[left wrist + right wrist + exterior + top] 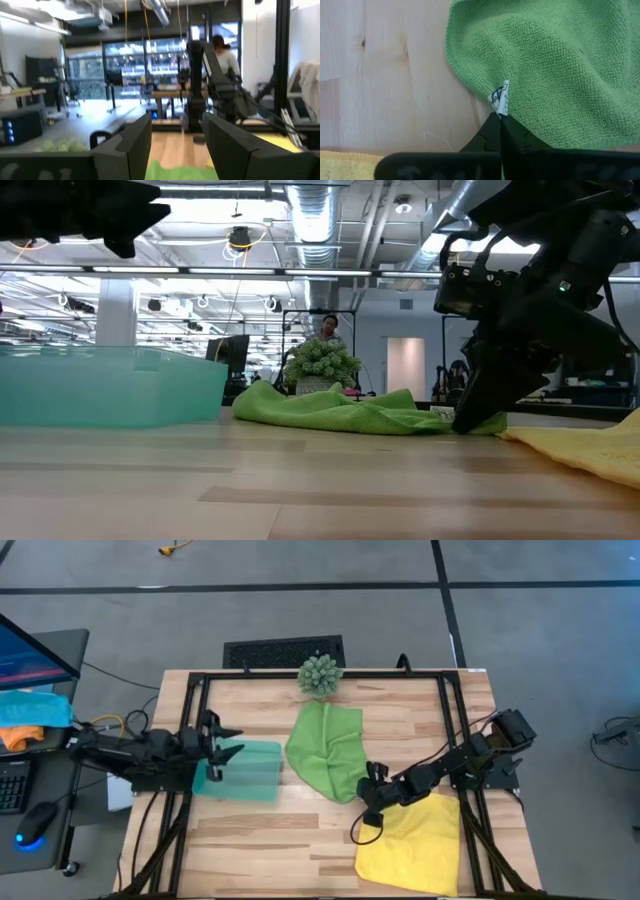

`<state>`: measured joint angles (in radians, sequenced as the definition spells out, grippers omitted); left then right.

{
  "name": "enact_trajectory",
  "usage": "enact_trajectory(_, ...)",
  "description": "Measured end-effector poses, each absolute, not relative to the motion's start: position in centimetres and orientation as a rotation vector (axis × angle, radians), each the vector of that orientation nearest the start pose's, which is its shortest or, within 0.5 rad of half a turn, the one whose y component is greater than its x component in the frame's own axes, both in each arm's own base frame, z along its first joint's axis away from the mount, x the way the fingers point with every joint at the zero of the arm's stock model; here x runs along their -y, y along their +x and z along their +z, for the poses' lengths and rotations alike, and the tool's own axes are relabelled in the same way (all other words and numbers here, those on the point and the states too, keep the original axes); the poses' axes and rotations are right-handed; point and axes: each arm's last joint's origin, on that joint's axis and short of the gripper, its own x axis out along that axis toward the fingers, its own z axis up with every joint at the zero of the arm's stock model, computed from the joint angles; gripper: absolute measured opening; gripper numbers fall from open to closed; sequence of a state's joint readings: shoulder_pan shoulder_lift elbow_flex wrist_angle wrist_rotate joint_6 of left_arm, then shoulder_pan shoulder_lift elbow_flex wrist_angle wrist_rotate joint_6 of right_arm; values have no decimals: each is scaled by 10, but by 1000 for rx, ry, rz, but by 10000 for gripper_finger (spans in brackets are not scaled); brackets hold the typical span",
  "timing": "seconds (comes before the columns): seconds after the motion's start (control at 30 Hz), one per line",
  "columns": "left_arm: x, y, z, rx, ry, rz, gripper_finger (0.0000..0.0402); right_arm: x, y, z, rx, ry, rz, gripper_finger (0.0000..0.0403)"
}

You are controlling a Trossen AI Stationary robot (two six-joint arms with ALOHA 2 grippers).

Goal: Roll microfiber towels into tight, uniform cylinder then place into a basket
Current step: Fold the green towel

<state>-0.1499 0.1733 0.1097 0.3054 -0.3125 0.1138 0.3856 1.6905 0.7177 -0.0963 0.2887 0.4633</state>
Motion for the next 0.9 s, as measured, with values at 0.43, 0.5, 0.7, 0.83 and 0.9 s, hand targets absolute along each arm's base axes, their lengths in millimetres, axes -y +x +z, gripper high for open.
enact_trajectory(0.43, -11, 172, 220, -155, 17, 281, 170, -99, 268, 113, -993, 73, -146, 11)
enact_trajectory(0.5, -15, 188, 225, -207, 18, 263, 170, -99, 268, 113, -993, 73, -146, 12)
enact_trajectory(0.7, -25, 234, 234, -455, 71, 209, 170, -99, 268, 113, -985, 76, -145, 15)
enact_trajectory(0.83, -28, 260, 233, -573, 106, 144, 169, -100, 268, 114, -983, 76, -143, 11)
enact_trajectory(0.9, -28, 270, 232, -615, 124, 108, 169, -100, 268, 114, -983, 76, -143, 11)
